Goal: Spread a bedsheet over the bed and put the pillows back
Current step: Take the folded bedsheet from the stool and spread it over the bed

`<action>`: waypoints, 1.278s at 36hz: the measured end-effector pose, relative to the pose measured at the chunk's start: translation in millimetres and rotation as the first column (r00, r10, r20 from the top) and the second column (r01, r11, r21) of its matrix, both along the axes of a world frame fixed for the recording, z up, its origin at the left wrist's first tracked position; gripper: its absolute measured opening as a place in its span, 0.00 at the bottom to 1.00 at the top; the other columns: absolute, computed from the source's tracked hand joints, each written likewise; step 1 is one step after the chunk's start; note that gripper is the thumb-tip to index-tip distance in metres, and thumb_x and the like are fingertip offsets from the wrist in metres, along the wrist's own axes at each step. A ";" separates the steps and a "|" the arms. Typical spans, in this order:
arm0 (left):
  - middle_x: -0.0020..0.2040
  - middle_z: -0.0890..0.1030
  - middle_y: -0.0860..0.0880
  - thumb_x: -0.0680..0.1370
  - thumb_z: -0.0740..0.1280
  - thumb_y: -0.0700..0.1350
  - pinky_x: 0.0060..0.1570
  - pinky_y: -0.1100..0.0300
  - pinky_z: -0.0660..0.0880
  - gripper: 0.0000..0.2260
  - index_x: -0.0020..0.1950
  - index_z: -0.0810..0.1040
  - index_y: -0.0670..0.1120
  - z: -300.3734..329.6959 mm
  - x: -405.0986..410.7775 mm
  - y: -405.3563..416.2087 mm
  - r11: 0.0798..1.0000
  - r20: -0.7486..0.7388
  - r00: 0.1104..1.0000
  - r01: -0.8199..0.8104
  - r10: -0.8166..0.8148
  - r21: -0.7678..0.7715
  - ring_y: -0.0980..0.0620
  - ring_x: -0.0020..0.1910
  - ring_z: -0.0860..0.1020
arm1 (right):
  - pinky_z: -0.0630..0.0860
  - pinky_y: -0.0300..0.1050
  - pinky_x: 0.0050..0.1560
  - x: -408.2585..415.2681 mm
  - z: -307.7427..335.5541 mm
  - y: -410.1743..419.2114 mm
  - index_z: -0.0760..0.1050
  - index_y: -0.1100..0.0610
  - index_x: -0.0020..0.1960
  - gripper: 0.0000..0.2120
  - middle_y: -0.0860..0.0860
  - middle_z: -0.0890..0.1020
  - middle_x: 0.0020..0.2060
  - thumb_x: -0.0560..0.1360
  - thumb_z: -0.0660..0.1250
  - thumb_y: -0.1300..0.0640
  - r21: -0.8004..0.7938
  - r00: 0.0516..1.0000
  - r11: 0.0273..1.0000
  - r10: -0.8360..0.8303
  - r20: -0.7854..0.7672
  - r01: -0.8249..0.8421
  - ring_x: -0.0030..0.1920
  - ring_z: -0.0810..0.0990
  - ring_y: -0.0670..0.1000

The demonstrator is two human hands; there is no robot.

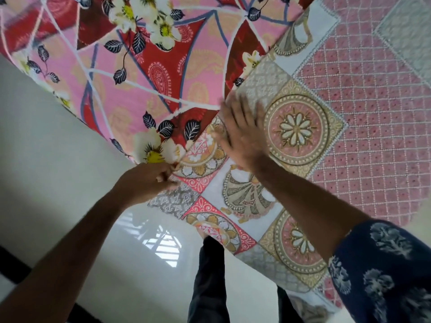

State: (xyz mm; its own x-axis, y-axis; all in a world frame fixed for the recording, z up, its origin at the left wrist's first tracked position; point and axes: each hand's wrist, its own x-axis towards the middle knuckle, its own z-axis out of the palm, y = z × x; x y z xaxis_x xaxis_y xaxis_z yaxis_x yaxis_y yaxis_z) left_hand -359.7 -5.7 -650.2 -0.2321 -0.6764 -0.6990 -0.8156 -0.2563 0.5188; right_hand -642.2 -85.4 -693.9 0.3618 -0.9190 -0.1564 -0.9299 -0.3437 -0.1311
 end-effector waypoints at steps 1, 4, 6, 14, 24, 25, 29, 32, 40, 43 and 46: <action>0.36 0.83 0.55 0.72 0.74 0.60 0.47 0.51 0.77 0.12 0.40 0.76 0.55 0.4 4.8 4.0 0.999 0.015 0.999 -0.030 0.030 -0.014 0.54 0.40 0.82 | 0.45 0.70 0.78 8.2 -0.5 5.9 0.46 0.56 0.84 0.37 0.58 0.48 0.83 0.83 0.45 0.34 -0.006 1.000 1.000 0.019 0.001 -0.019 0.82 0.45 0.60; 0.35 0.84 0.59 0.74 0.75 0.54 0.49 0.52 0.77 0.06 0.42 0.78 0.59 2.9 10.8 12.7 0.989 0.037 0.991 -0.127 0.130 -0.071 0.55 0.42 0.82 | 0.45 0.69 0.78 30.6 -1.4 23.0 0.48 0.56 0.84 0.37 0.57 0.49 0.83 0.82 0.47 0.35 0.002 0.997 0.997 0.081 0.015 -0.081 0.83 0.46 0.59; 0.34 0.83 0.60 0.74 0.73 0.54 0.49 0.53 0.77 0.04 0.43 0.79 0.58 0.3 16.0 17.2 0.981 0.075 0.983 -0.162 0.170 -0.104 0.56 0.42 0.82 | 0.45 0.69 0.78 44.5 -1.0 33.9 0.48 0.56 0.84 0.37 0.57 0.49 0.83 0.82 0.46 0.34 0.019 0.994 0.994 0.109 0.024 -0.110 0.83 0.46 0.59; 0.42 0.84 0.54 0.79 0.68 0.46 0.47 0.53 0.78 0.06 0.45 0.75 0.58 -9.7 68.6 35.3 0.821 0.053 0.874 -0.432 0.484 -0.372 0.50 0.41 0.82 | 0.46 0.68 0.78 74.2 0.0 108.9 0.48 0.55 0.84 0.39 0.57 0.49 0.83 0.81 0.49 0.32 0.037 0.844 0.844 0.535 0.031 -0.536 0.82 0.46 0.59; 0.62 0.79 0.45 0.81 0.61 0.45 0.60 0.41 0.74 0.11 0.59 0.80 0.46 2.0 -62.8 0.0 0.710 -0.076 0.973 0.106 -0.220 -0.696 0.41 0.59 0.78 | 0.58 0.65 0.76 -41.3 10.4 149.9 0.71 0.60 0.74 0.22 0.59 0.69 0.75 0.84 0.58 0.51 0.002 0.885 0.979 0.185 0.427 -0.206 0.77 0.65 0.61; 0.64 0.79 0.45 0.82 0.61 0.45 0.64 0.41 0.73 0.11 0.61 0.79 0.47 1.5 -79.8 0.1 0.709 -0.049 0.960 0.170 -0.277 -0.685 0.43 0.62 0.77 | 0.61 0.66 0.74 -67.2 9.6 141.7 0.70 0.61 0.74 0.23 0.61 0.69 0.75 0.84 0.58 0.50 -0.017 0.911 0.999 0.045 0.410 -0.041 0.76 0.66 0.62; 0.81 0.61 0.45 0.82 0.58 0.50 0.77 0.37 0.54 0.21 0.75 0.71 0.47 -21.5 -117.7 3.8 0.468 0.255 0.756 0.595 -0.603 -0.654 0.42 0.80 0.59 | 0.60 0.67 0.75 -170.6 6.9 108.0 0.58 0.57 0.80 0.27 0.62 0.63 0.78 0.84 0.57 0.50 -0.111 0.889 0.891 -0.414 0.197 0.440 0.79 0.60 0.62; 0.84 0.53 0.47 0.83 0.52 0.59 0.78 0.36 0.48 0.27 0.81 0.61 0.52 -36.5 -116.9 -3.6 0.457 0.350 0.717 0.670 -0.603 -0.585 0.44 0.82 0.51 | 0.48 0.66 0.79 -213.6 9.4 91.4 0.52 0.57 0.83 0.32 0.57 0.54 0.82 0.85 0.52 0.42 -0.052 0.752 0.751 -0.653 0.091 0.658 0.82 0.51 0.59; 0.83 0.54 0.43 0.84 0.50 0.59 0.77 0.34 0.49 0.28 0.83 0.56 0.50 -42.9 -86.5 -16.4 0.386 0.465 0.670 0.728 -0.579 -0.567 0.40 0.82 0.52 | 0.49 0.69 0.78 -165.0 -0.6 102.9 0.48 0.56 0.83 0.38 0.59 0.51 0.82 0.81 0.48 0.34 -0.093 0.884 0.887 -0.460 -0.086 0.452 0.82 0.51 0.60; 0.83 0.53 0.42 0.84 0.50 0.60 0.77 0.33 0.46 0.28 0.83 0.57 0.50 -41.1 -80.7 -23.9 0.400 0.494 0.657 0.746 -0.570 -0.532 0.39 0.82 0.51 | 0.48 0.69 0.77 -114.6 4.7 142.9 0.47 0.54 0.84 0.39 0.56 0.47 0.83 0.81 0.48 0.33 -0.011 0.974 0.975 -0.220 -0.052 0.220 0.82 0.48 0.59; 0.84 0.47 0.44 0.83 0.50 0.61 0.75 0.31 0.41 0.30 0.83 0.55 0.50 -36.3 -83.1 -27.5 0.483 0.481 0.702 0.712 -0.526 -0.510 0.41 0.83 0.47 | 0.46 0.70 0.77 -66.6 8.5 190.0 0.48 0.55 0.84 0.38 0.57 0.50 0.83 0.82 0.49 0.33 0.065 0.998 0.996 -0.058 0.023 0.056 0.82 0.47 0.60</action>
